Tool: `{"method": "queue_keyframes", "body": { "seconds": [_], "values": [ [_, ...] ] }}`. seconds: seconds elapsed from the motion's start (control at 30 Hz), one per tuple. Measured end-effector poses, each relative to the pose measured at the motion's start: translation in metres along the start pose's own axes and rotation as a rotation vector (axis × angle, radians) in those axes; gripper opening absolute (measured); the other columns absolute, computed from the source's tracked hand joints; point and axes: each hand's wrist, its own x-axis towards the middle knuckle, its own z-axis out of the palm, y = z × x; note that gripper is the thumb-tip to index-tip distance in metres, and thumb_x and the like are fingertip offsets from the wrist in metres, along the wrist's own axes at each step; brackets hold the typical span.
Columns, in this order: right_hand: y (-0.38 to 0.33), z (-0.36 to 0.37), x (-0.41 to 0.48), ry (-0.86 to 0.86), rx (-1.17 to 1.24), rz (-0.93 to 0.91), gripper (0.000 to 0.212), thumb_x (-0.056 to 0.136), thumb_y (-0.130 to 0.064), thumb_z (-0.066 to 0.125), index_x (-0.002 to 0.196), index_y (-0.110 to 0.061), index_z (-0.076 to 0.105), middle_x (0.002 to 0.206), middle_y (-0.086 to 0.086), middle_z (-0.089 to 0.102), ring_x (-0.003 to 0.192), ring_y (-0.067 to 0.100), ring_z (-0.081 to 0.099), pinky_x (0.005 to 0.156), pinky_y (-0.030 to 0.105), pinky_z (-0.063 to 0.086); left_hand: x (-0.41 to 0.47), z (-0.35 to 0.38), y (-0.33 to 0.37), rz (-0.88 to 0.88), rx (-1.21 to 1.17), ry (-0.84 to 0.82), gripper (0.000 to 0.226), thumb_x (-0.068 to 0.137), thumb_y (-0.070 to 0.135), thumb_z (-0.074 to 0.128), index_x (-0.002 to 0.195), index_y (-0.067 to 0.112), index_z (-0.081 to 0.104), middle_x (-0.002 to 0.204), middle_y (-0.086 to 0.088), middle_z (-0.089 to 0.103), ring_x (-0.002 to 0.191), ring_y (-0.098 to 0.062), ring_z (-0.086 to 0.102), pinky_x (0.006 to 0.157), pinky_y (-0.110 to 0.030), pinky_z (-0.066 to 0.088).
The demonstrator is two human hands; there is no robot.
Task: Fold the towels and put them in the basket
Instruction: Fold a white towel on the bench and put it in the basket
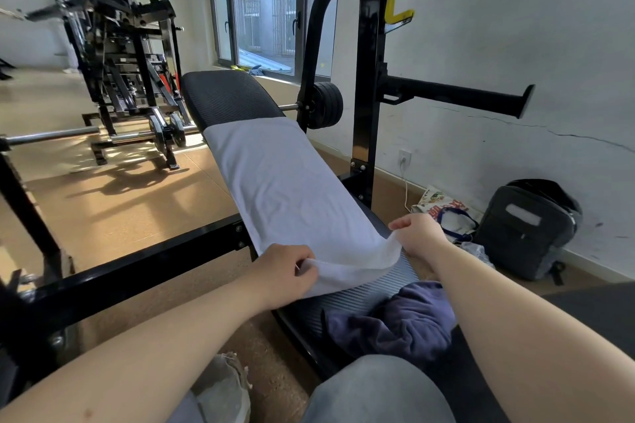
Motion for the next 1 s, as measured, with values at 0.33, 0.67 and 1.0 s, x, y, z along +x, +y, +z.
{"method": "queue_keyframes", "body": {
  "seconds": [0.33,0.67,1.0],
  "values": [
    [-0.021,0.005,0.005,0.058,0.175,-0.134,0.034,0.087,-0.005,0.058,0.106,-0.026,0.077,0.091,-0.001,0.073,0.069,0.015,0.059,0.064,0.028,0.048,0.008,-0.032,-0.016,-0.138,-0.049,0.380,0.036,0.097,0.042,0.053,0.067,0.023,0.053,0.059,0.005,0.057,0.060,-0.010,0.056,0.051,-0.031,0.039],
    [-0.074,0.019,0.033,0.095,0.556,-0.159,0.014,0.093,-0.025,0.067,0.087,-0.034,0.076,0.083,-0.008,0.074,0.079,0.012,0.066,0.056,0.024,0.059,0.033,-0.075,-0.049,-0.280,-0.281,0.553,0.021,0.102,0.041,0.052,0.085,0.039,0.064,0.082,0.006,0.069,0.055,-0.012,0.069,0.049,-0.022,0.052],
    [-0.123,0.031,0.101,0.140,0.513,-0.240,0.008,0.096,-0.030,0.064,0.093,-0.029,0.071,0.069,-0.006,0.068,0.071,0.017,0.068,0.080,0.047,0.063,0.072,-0.118,-0.084,-0.276,-0.350,0.619,0.015,0.101,0.037,0.057,0.102,0.034,0.072,0.092,0.013,0.072,0.067,-0.009,0.067,0.053,-0.017,0.050]
  ]
}}
